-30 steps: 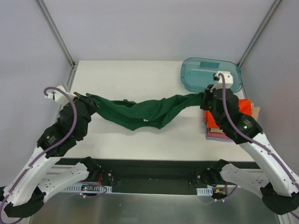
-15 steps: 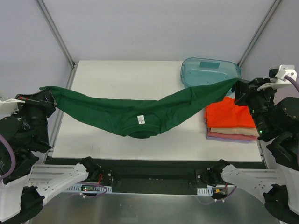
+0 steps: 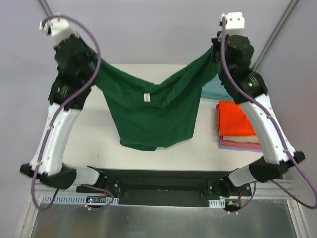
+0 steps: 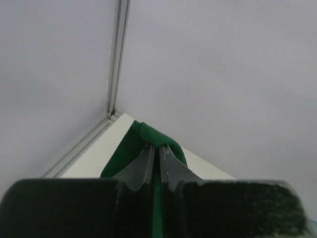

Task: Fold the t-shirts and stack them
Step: Flatten out the tshirt

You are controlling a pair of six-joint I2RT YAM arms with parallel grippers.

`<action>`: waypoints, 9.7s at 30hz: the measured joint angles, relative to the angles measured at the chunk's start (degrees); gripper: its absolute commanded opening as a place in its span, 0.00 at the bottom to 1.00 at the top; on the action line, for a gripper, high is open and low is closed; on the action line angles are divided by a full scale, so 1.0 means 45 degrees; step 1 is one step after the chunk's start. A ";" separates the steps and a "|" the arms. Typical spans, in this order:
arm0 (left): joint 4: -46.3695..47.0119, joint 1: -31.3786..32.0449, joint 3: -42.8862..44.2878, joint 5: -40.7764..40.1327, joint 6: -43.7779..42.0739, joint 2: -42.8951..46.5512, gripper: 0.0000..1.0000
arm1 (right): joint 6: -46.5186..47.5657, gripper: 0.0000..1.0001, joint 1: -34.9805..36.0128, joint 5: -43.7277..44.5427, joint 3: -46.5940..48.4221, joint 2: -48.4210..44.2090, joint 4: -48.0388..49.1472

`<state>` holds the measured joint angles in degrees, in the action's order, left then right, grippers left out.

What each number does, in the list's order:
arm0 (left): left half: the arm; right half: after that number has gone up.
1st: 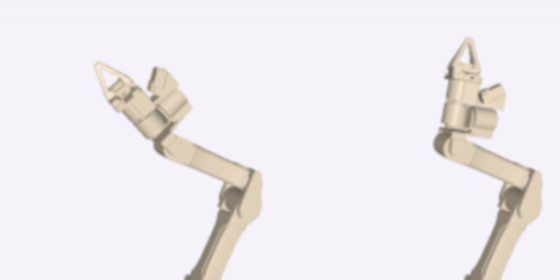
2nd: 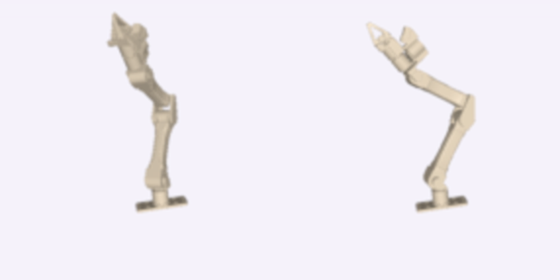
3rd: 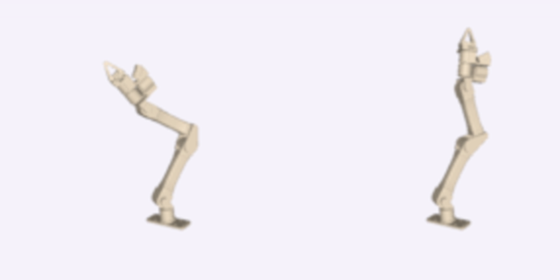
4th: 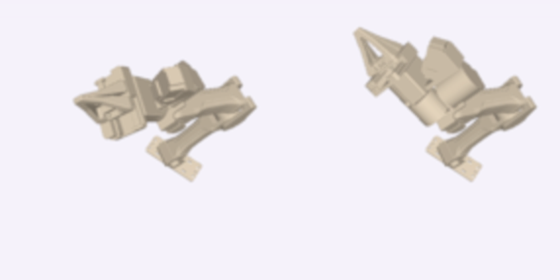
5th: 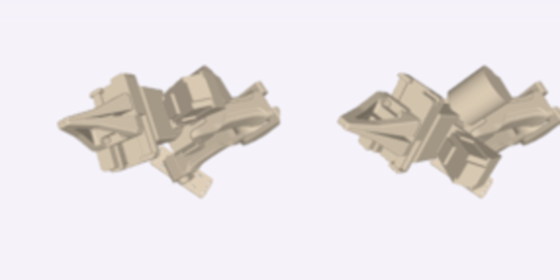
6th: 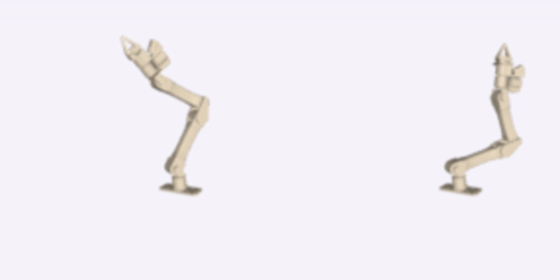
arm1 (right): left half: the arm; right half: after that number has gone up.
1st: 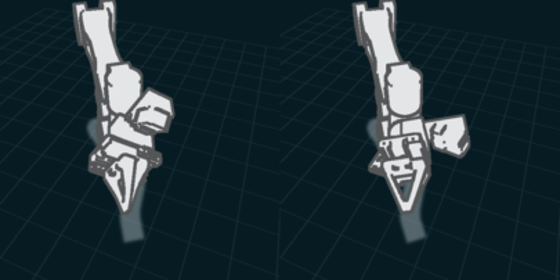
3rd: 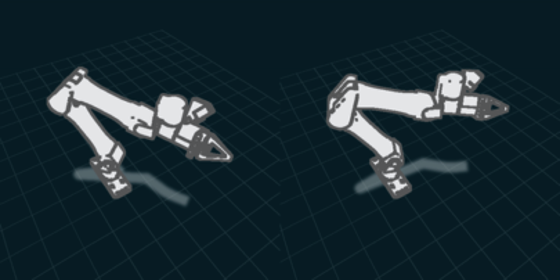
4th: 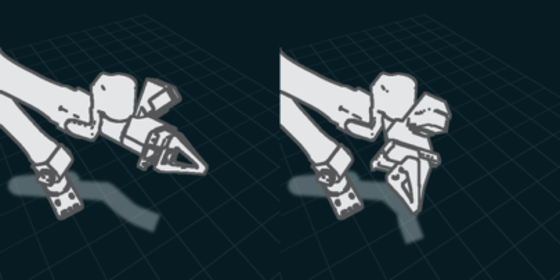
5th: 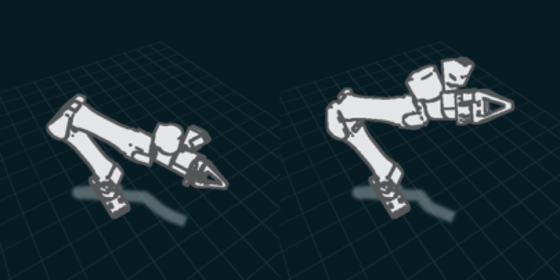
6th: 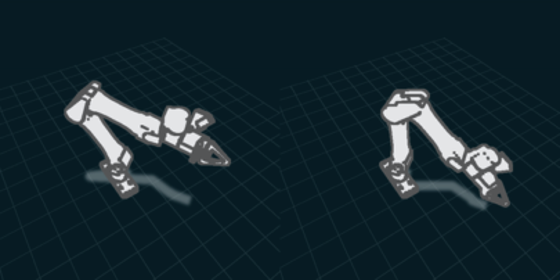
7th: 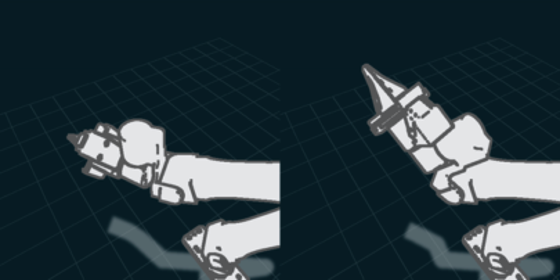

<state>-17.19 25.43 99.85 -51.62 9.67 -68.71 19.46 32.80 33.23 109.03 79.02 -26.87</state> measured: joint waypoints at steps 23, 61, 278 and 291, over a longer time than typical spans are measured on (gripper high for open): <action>0.0287 -0.2108 -0.1535 0.1093 -0.2186 0.1744 0.03 | -0.0131 0.01 -0.0835 -0.1506 -0.4503 -0.3070 0.3521; -0.2866 -0.2914 -1.0909 1.0574 0.6785 -0.0646 0.99 | -0.6654 0.96 0.1564 -0.5712 -1.2614 -0.0034 0.0588; -0.1792 -0.6581 -1.0462 1.1987 0.4614 -0.4954 0.99 | 0.6169 0.01 0.1851 -1.2706 -0.1666 1.0268 -0.1987; -0.1904 -0.6581 -1.0180 1.1846 0.4663 -0.5343 0.99 | 0.4007 0.17 0.0267 -0.4561 0.1248 1.0404 -0.4872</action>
<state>-25.76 -4.19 54.04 1.69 30.65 -92.75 37.50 34.00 12.71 114.65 125.84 -48.80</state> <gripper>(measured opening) 0.990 0.021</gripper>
